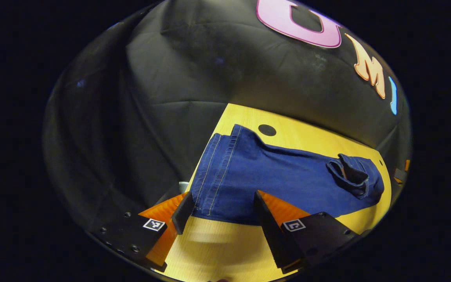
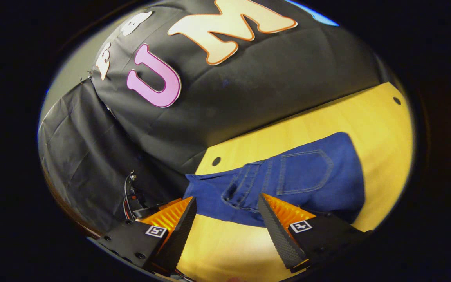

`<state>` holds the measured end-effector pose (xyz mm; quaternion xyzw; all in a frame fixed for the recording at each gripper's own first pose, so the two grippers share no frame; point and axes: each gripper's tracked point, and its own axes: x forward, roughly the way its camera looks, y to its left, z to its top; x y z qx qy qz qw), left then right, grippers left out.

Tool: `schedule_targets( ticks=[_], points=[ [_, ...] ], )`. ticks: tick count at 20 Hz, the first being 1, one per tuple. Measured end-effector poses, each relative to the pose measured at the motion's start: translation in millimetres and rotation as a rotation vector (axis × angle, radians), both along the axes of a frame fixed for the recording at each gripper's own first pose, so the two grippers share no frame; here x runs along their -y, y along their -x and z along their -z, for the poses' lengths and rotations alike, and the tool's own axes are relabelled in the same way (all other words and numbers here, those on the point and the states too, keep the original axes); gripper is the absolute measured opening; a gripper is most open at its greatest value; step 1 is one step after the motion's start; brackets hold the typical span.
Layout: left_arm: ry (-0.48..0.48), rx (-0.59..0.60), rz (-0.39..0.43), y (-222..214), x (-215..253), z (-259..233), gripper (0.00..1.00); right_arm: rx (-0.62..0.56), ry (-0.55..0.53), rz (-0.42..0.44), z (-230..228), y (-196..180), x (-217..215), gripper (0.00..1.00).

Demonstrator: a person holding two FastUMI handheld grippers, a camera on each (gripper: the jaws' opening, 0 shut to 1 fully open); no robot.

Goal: Grasp the waist and the cuffs of the jeans and fold them to make the two legs overlap; first hold the waist and fold one-third of the jeans toward the cuffs, then hold the cuffs and fold the remaining one-third in the same direction to finish folding.

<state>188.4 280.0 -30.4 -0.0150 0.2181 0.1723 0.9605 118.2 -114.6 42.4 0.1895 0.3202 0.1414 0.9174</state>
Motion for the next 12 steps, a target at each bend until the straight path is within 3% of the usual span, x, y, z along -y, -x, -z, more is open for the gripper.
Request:
schedule_targets(
  ticks=[7, 8, 12],
  points=[
    [0.001, -0.029, -0.022, 3.9, -14.4, 15.3, 0.92, -0.007, 0.004, 0.159, -12.9, 17.0, 56.2, 0.98],
    [-0.004, -0.035, -0.027, 3.3, -15.6, 17.3, 0.91, -0.001, 0.004, 0.173, -16.9, 19.1, 62.0, 0.93],
    [-0.070, -0.056, -0.044, -1.4, -16.3, 24.7, 0.86, 0.013, 0.012, 0.210, -27.6, 23.3, 75.5, 0.98]
  ],
)
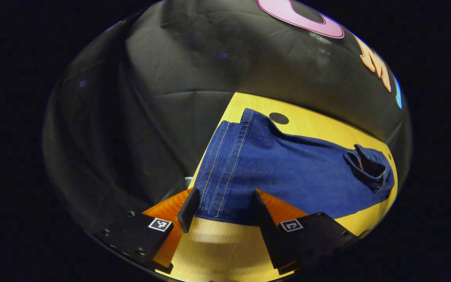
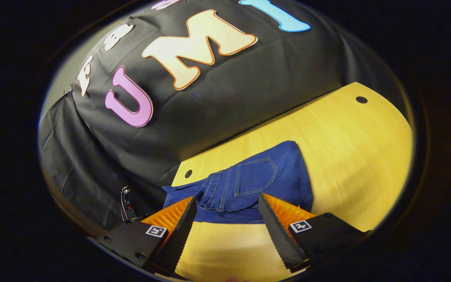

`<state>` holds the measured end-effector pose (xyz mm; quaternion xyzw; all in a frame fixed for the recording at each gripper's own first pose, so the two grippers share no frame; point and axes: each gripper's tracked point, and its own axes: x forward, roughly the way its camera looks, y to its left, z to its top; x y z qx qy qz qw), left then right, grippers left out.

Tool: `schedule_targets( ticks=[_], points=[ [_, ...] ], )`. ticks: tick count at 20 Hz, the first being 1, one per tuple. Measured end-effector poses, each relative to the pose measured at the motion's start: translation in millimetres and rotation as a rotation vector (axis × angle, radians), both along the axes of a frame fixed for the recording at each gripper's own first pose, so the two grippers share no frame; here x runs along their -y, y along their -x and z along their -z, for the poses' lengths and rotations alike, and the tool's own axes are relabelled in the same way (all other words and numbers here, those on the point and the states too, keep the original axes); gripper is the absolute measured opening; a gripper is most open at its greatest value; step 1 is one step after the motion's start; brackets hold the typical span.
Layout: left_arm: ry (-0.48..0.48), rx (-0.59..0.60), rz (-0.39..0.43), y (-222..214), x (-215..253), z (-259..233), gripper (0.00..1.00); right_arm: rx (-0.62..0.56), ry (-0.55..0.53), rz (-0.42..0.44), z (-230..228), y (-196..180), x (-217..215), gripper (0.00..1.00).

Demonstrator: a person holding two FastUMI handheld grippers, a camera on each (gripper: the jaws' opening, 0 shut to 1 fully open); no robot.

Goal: Grasp the waist and the cuffs of the jeans and fold them to make the two legs overlap; first hold the waist and fold one-third of the jeans toward the cuffs, then hold the cuffs and fold the remaining one-third in the same direction to finish folding.

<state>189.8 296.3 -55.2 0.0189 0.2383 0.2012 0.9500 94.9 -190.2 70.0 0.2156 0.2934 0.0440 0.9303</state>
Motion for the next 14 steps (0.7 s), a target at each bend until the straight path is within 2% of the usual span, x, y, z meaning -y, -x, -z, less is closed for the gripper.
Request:
schedule_targets(
  ticks=[2, 4, 8, 9, 12, 14],
  points=[
    [-0.051, -0.014, -0.004, 2.3, 0.5, 2.8, 0.78, 0.009, 0.001, 0.012, -7.6, 3.0, 3.7, 0.98],
    [-0.045, -0.010, 0.000, -0.7, 4.0, 4.0, 0.74, 0.016, 0.006, 0.024, -13.6, 5.7, 8.1, 0.98],
    [-0.020, -0.002, 0.024, -2.5, 13.9, 3.3, 0.36, 0.021, 0.009, 0.040, -20.8, 11.8, 15.8, 0.98],
    [-0.016, -0.007, 0.018, -5.4, 14.3, 5.4, 0.15, 0.022, 0.006, 0.038, -22.4, 13.2, 15.8, 0.98],
    [-0.009, 0.003, 0.004, -6.4, 16.9, 0.9, 0.03, 0.029, 0.006, 0.031, -24.9, 19.1, 19.2, 0.98],
    [0.020, 0.067, -0.007, -8.4, 23.6, -15.4, 0.00, 0.031, -0.004, 0.033, -28.1, 22.2, 23.4, 0.98]
  ],
)
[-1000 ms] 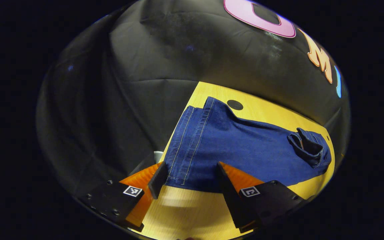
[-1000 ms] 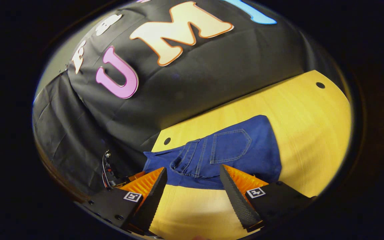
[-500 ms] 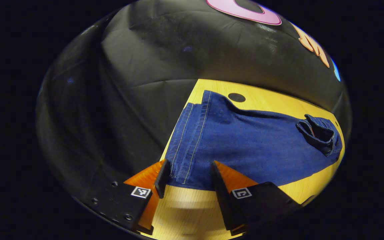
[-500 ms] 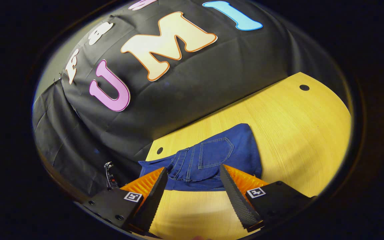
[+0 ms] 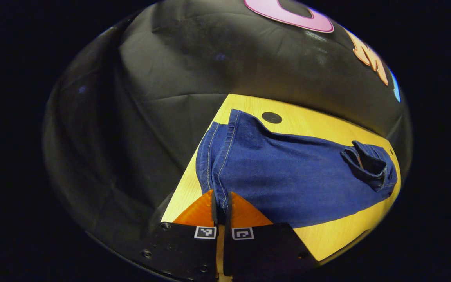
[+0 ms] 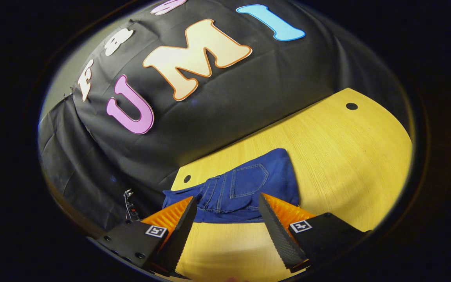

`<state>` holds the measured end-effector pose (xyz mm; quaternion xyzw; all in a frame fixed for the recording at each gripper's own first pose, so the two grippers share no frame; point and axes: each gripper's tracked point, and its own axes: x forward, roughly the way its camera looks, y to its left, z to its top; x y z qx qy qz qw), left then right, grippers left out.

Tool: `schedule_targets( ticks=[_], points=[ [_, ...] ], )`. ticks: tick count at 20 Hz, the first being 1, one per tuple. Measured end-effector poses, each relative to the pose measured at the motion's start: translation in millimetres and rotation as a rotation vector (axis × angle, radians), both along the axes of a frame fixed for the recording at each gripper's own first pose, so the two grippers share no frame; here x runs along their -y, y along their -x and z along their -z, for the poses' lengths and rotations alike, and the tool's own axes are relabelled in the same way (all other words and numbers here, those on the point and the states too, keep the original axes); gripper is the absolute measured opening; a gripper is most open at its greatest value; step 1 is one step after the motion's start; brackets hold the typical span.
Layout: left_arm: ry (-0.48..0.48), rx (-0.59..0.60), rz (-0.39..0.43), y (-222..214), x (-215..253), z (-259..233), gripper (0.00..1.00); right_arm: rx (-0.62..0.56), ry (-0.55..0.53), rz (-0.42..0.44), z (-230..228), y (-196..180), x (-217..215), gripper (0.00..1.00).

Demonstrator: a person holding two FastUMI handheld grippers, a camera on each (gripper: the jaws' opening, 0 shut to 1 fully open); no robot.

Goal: Grasp the waist and the cuffs of the jeans and fold them to make the two legs overlap; first hold the waist and fold one-third of the jeans toward the cuffs, then hold the cuffs and fold the remaining one-third in the same direction to finish folding.

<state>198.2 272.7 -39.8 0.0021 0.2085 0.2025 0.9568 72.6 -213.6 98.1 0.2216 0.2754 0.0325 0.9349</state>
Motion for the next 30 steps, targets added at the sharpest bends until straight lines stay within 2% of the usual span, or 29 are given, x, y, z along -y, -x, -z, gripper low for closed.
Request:
schedule_targets(
  ticks=[2, 5, 9, 14, 20, 25, 30],
  points=[
    [0.019, 0.087, 0.011, -10.6, 16.5, -30.1, 0.00, 0.008, -0.015, 0.007, -2.5, 4.7, 7.9, 0.98],
    [0.034, 0.144, 0.041, -14.3, 42.3, -66.3, 0.00, 0.013, -0.033, 0.014, -5.7, 11.3, 21.5, 0.98],
    [0.022, 0.206, 0.094, -31.1, 105.0, -105.7, 0.00, 0.024, -0.059, 0.022, -9.6, 19.1, 46.7, 0.98],
    [-0.003, 0.312, 0.133, -50.2, 183.4, -158.6, 0.00, -0.006, -0.031, 0.025, 3.6, 34.5, 91.4, 0.98],
    [0.025, 0.363, 0.236, -82.4, 292.1, -185.2, 0.00, -0.015, -0.059, 0.016, 7.0, 41.5, 133.9, 0.98],
    [-0.007, 0.316, 0.370, -112.3, 395.1, -172.7, 0.00, -0.006, -0.070, 0.011, 3.9, 40.5, 168.5, 0.98],
    [-0.084, 0.143, 0.455, -136.0, 469.2, -95.9, 0.00, -0.005, -0.059, 0.004, 5.2, 41.7, 193.4, 0.98]
  ],
)
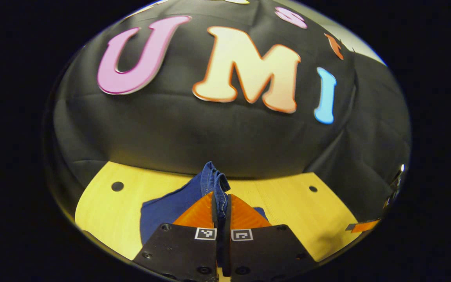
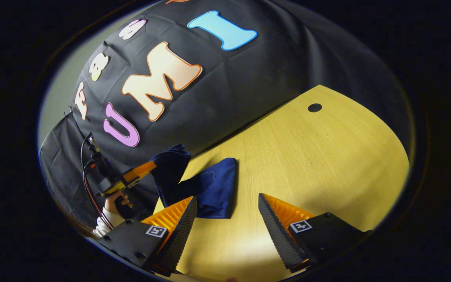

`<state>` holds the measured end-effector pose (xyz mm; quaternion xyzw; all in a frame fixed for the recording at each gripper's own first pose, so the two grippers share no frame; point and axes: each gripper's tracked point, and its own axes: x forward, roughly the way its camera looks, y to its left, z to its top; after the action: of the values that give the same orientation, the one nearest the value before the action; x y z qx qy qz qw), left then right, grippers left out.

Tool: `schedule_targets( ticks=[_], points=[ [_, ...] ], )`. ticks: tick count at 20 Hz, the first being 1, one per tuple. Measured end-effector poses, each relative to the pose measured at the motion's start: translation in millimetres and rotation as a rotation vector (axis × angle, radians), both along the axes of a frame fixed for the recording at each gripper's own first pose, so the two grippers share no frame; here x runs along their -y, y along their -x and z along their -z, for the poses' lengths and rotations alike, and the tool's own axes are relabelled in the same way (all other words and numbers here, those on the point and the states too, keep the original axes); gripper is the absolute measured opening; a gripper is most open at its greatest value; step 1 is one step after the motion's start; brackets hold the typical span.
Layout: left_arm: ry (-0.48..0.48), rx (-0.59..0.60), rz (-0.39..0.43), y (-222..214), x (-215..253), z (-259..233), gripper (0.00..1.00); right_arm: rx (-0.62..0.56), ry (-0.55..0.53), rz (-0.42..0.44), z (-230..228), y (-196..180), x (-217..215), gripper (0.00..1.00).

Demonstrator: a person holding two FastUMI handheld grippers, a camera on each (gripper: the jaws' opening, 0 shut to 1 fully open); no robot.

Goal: Grasp the waist and the cuffs of the jeans and fold them to make the two legs overlap; first hold the waist and fold one-third of the jeans toward the cuffs, then hold the cuffs and fold the remaining one-third in the same direction to finish folding.

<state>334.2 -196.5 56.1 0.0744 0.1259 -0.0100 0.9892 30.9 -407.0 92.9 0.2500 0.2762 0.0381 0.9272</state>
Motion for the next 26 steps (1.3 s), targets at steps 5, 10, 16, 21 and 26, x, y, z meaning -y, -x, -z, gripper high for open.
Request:
schedule_targets(
  ticks=[5, 10, 16, 21, 26],
  points=[
    [-0.080, -0.096, 0.050, 12.1, 33.4, 83.6, 0.00, -0.009, 0.017, -0.009, 5.0, 4.2, 14.3, 0.98],
    [-0.214, -0.229, 0.115, 35.6, 43.4, 157.4, 0.03, -0.030, 0.012, -0.041, 10.2, 7.8, 6.2, 0.98],
    [-0.229, -0.157, 0.106, 82.5, 57.6, 130.6, 0.89, -0.016, 0.030, -0.026, 3.3, 16.5, -13.7, 0.98],
    [-0.162, -0.102, 0.064, 128.9, 24.7, 88.2, 0.88, 0.011, 0.047, 0.023, -4.4, 26.2, -45.8, 0.98],
    [-0.113, -0.063, -0.014, 170.6, -24.8, 65.1, 0.88, 0.052, 0.038, 0.047, -20.2, 47.5, -87.0, 0.98]
  ],
)
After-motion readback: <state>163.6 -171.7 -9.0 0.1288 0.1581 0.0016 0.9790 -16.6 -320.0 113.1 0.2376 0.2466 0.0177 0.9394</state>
